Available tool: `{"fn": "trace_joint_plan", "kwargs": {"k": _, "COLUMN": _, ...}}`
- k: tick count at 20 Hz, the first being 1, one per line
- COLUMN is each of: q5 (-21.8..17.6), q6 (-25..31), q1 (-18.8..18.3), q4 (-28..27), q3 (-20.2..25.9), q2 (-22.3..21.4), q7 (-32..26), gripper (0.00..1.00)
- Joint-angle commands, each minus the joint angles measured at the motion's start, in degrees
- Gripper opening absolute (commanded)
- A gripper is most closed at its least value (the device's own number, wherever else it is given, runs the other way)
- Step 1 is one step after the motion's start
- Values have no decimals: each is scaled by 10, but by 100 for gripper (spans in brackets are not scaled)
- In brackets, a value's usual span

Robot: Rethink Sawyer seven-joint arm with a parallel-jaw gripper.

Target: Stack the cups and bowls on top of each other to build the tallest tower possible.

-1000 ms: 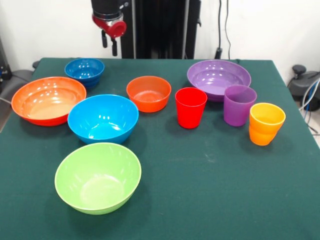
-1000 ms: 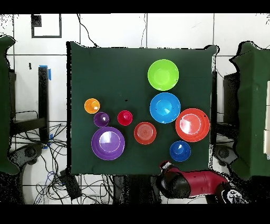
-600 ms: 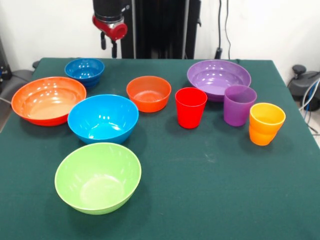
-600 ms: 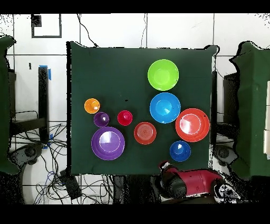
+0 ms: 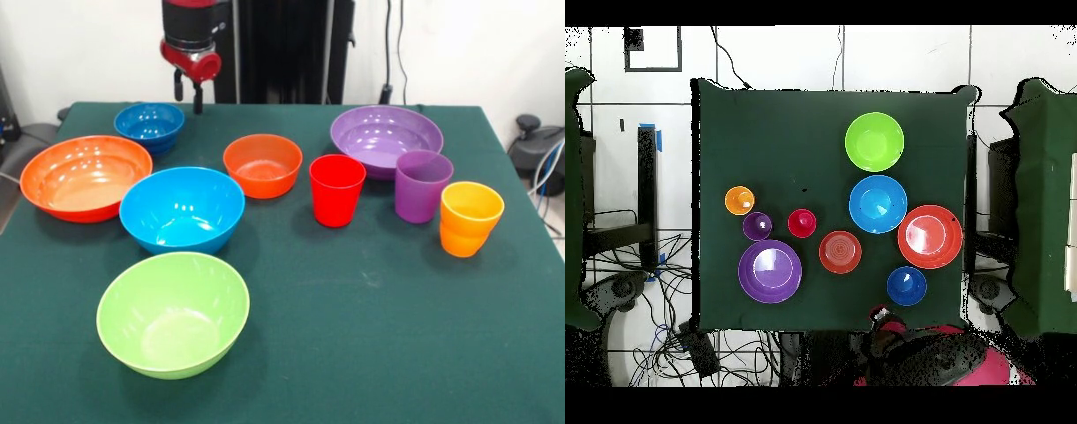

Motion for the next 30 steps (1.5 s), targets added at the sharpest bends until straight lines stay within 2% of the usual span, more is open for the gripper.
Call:
{"fn": "trace_joint_plan", "kwargs": {"k": 1, "q5": 3, "q6": -38, "q1": 21, "q4": -65, "q3": 9, "q2": 45, "q7": 1, "gripper": 100}}
{"fn": "trace_joint_plan", "kwargs": {"k": 15, "q5": 1, "q6": -75, "q1": 40, "q4": -81, "q3": -22, "q2": 74, "q7": -11, "gripper": 100}}
{"fn": "trace_joint_plan", "kwargs": {"k": 24, "q5": -16, "q6": -57, "q1": 20, "q4": -81, "q3": -3, "q2": 59, "q7": -22, "gripper": 100}}
{"fn": "trace_joint_plan", "kwargs": {"k": 30, "q5": -23, "q6": -71, "q1": 30, "q4": -80, "q3": -14, "q2": 64, "q7": -28, "gripper": 100}}
